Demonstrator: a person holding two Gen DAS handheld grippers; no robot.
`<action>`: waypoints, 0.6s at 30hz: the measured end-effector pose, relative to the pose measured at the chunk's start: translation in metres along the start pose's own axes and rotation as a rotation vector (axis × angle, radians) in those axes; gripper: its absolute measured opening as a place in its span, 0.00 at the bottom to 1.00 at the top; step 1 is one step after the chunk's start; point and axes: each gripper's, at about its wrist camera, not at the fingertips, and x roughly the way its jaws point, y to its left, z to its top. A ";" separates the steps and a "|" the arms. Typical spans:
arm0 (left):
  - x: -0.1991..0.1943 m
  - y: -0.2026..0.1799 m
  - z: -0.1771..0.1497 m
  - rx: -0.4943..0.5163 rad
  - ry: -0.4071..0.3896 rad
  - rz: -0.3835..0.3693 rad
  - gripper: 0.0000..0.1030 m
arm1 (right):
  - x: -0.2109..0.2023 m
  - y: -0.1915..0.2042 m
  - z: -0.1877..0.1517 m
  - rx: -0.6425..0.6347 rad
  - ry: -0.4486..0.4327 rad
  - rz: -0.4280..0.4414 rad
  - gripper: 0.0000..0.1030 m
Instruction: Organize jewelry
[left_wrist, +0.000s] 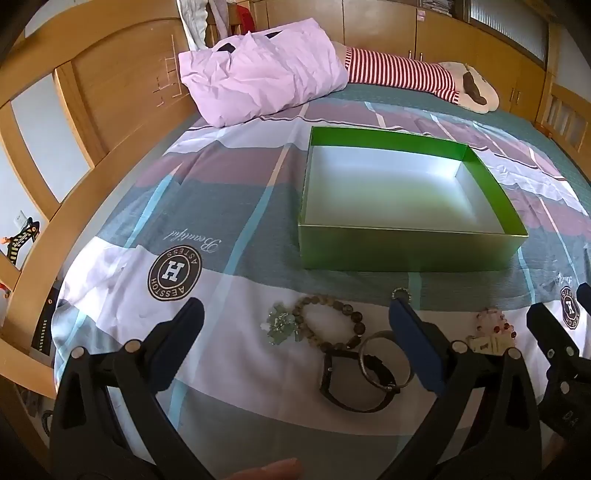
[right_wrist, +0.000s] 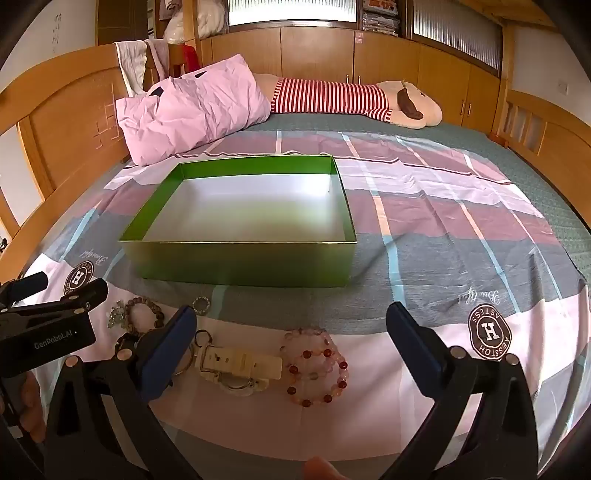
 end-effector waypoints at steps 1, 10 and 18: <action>0.000 0.000 0.000 -0.001 -0.003 0.000 0.98 | 0.000 0.000 0.000 -0.001 0.002 0.000 0.99; 0.000 0.001 0.000 0.001 -0.006 0.006 0.98 | 0.001 0.005 -0.003 -0.017 0.002 -0.008 0.99; 0.001 -0.004 -0.001 0.005 -0.006 0.006 0.98 | -0.002 0.003 -0.001 -0.016 0.001 0.003 0.99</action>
